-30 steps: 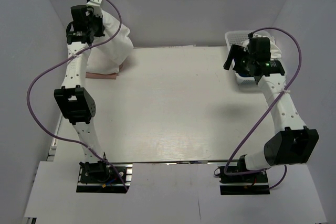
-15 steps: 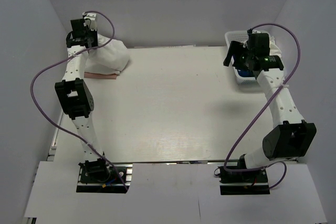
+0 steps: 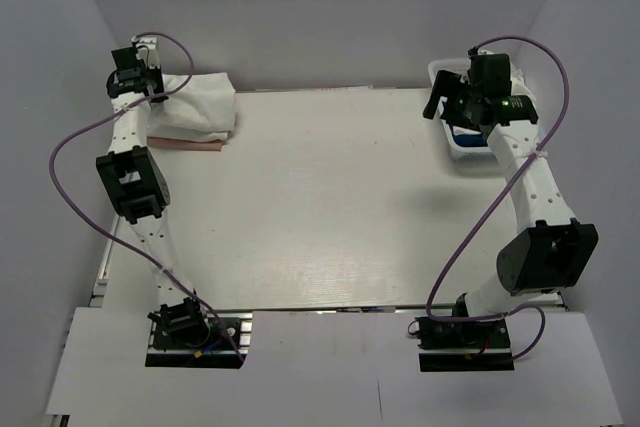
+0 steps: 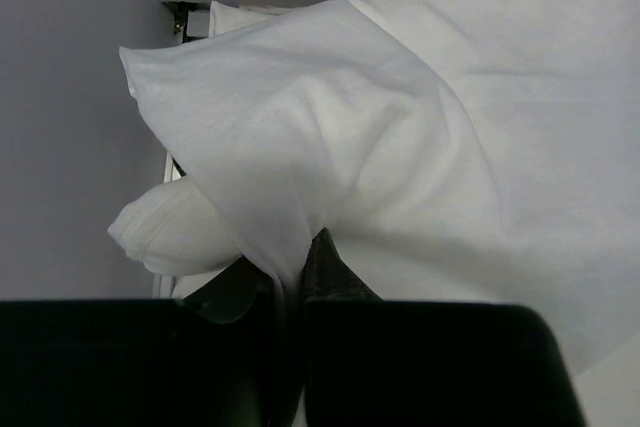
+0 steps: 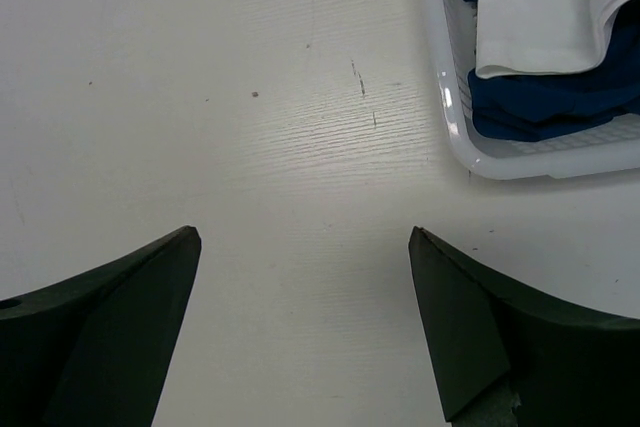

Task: Fold and stack the t-shirts
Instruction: Put the neatly folded tshirt into the corner of the board with the left arm, then smooth out wrinkles on the folded tshirt

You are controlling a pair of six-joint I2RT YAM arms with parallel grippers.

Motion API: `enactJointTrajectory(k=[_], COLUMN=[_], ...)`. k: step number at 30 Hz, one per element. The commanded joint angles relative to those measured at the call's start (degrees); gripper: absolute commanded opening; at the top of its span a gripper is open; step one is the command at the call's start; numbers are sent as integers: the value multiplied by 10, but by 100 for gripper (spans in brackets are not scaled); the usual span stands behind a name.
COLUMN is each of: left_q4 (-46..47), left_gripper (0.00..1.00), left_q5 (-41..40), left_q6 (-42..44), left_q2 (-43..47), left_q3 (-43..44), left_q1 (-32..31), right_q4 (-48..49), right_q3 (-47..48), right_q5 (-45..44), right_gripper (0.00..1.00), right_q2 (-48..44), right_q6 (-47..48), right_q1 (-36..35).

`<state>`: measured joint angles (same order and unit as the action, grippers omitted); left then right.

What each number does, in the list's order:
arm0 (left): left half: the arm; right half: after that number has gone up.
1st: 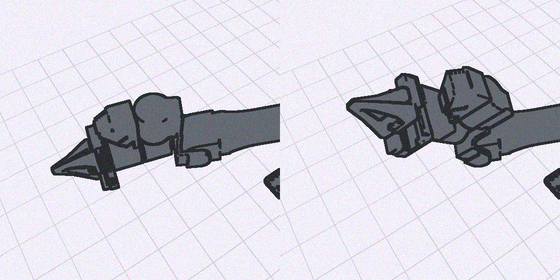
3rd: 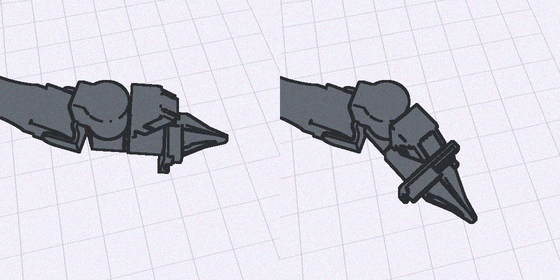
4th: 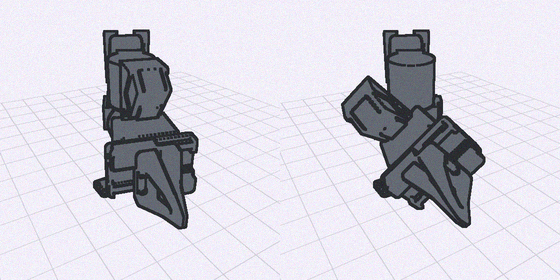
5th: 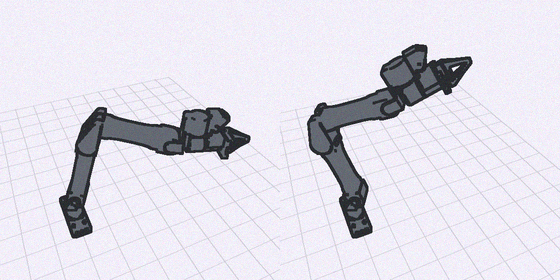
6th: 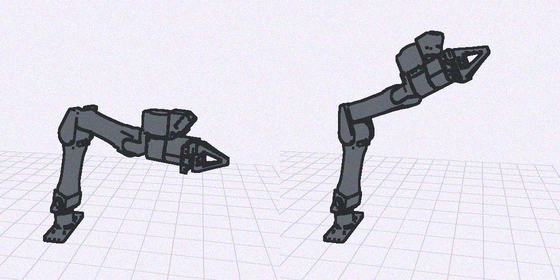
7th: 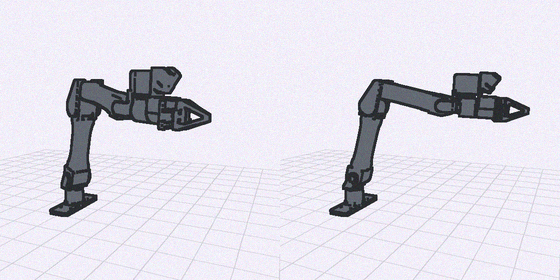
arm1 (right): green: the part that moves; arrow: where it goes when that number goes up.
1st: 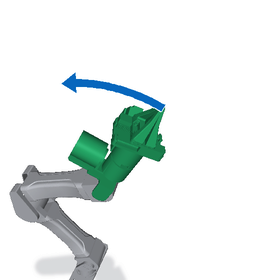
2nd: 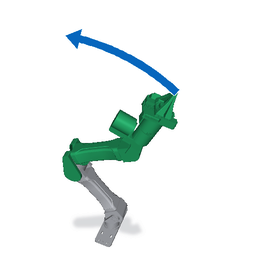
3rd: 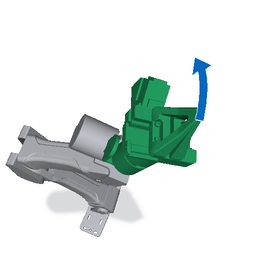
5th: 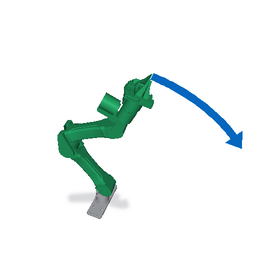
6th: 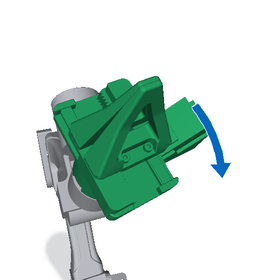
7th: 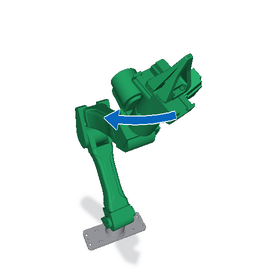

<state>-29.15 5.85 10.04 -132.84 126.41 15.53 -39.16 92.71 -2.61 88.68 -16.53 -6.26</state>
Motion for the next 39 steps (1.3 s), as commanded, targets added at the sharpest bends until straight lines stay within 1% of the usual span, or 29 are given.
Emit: enactJointTrajectory(k=[1,3,4,6,7,8,9,10,11,12,13,14,17,18,20,21,22,24,25,27,30,31,32,35,37,39], left_q4=[27,33,28,28,28,28,23,23,15,15,9,9,-26,-35,-62,-62,-62,-43,-37,-37,-57,-57,-48,-19,21,69], left_gripper=[5,5,5,1,1,6,13,46,75,96,100,100,100,100,100,100,100,100,100,100,100,100,100,100,100,100], left_q5=[6,6,0,0,0,0,0,0,0,0,0,0,-10,-10,26,35,56,73,109,116,104,95,87,57,42,2], left_q6=[9,9,9,9,9,4,4,-1,-1,-12,-18,-24,-62,-90,-104,-111,-111,-106,-106,-116,-129,-137,-137,-150,-150,-150], left_q2=[18,13,13,13,13,13,13,13,18,18,18,18,18,24,36,56,67,89,96,90,36,22,2,-17,-38,-66], left_q3=[22,15,15,21,13,8,2,2,-5,-5,-5,-5,37,48,63,63,39,15,9,27,123,133,133,139,139,139], left_q1=[23,30,30,44,44,50,50,56,56,56,56,56,56,56,56,50,44,34,23,15,-5,-17,-23,-53,-77,-101], right_q4=[-7,-11,-8,-9,-10,-9,-8,-7,-7,-8,-7,-8,-23,-28,-22,-21,-17,-5,1,3,3,2,4,5,3,-1], right_q3=[33,35,34,38,39,41,41,41,41,41,43,44,67,70,76,74,67,55,46,34,15,6,-2,-11,-10,-8], right_q5=[6,6,7,6,7,8,7,11,10,13,13,15,15,15,15,15,18,20,20,20,13,9,5,-5,-6,-8], right_gripper=[90,90,90,90,90,90,90,90,90,90,90,90,90,90,90,90,90,90,90,90,90,90,90,90,90,90], right_q2=[10,18,18,24,26,26,29,30,31,32,32,33,47,52,55,54,54,49,47,38,31,29,22,23,24,32], right_q6=[-5,-8,-8,-9,-9,-10,-9,-10,-11,-11,-10,-9,7,9,14,15,15,16,20,23,26,31,35,41,45,49], right_q1=[-5,6,-5,-5,-7,-7,-6,-9,-7,-9,-9,-9,-18,-23,-33,-38,-40,-45,-47,-50,-50,-50,-49,-50,-49,-49])
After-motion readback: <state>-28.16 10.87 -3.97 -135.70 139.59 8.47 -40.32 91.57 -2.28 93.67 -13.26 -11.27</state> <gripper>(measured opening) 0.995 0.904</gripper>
